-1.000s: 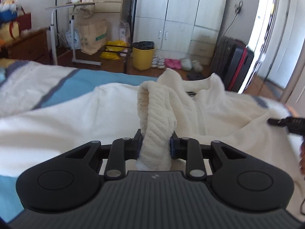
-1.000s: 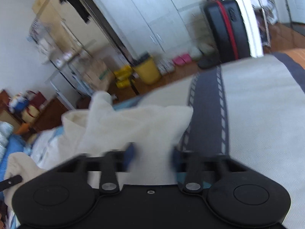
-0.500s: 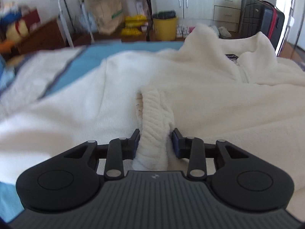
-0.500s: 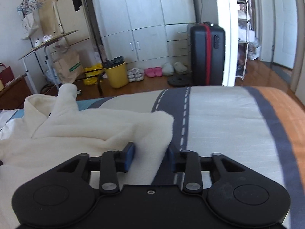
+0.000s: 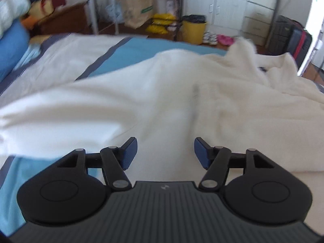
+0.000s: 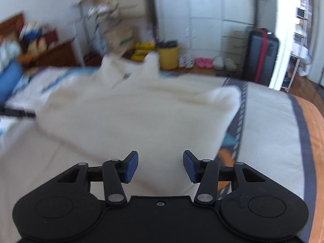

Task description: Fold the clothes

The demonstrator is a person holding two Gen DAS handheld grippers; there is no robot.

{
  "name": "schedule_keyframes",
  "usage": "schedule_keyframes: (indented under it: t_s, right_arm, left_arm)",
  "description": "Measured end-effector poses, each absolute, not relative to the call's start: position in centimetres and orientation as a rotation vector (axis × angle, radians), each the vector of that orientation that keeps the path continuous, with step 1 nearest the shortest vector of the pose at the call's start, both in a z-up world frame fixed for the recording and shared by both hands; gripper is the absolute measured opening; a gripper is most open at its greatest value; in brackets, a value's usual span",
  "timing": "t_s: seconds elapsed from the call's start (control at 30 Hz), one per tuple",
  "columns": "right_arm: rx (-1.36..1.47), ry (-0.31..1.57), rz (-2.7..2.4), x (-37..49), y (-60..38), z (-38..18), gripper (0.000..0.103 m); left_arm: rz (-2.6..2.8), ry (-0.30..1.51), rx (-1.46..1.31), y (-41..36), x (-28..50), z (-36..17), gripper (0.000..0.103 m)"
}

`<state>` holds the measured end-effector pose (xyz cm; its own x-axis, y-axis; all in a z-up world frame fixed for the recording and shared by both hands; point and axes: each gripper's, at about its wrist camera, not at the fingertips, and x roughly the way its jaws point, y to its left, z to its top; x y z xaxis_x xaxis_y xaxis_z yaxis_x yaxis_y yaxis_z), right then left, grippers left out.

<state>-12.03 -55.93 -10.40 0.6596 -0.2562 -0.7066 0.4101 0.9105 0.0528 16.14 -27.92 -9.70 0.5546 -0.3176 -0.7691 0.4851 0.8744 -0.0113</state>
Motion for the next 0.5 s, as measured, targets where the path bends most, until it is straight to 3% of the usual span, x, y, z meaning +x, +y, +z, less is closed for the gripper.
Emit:
schedule_keyframes:
  t_s: [0.27,0.5]
  right_arm:
    - [0.170,0.782,-0.456,-11.3,-53.9,-9.2,0.056]
    - [0.216,0.737,-0.396,-9.2,-50.0,-8.7,0.057]
  left_arm:
    - [-0.341,0.838,0.225,-15.4,17.5,-8.6,0.068]
    - [-0.255,0.950,-0.233,-3.0,21.9,-12.7,0.068]
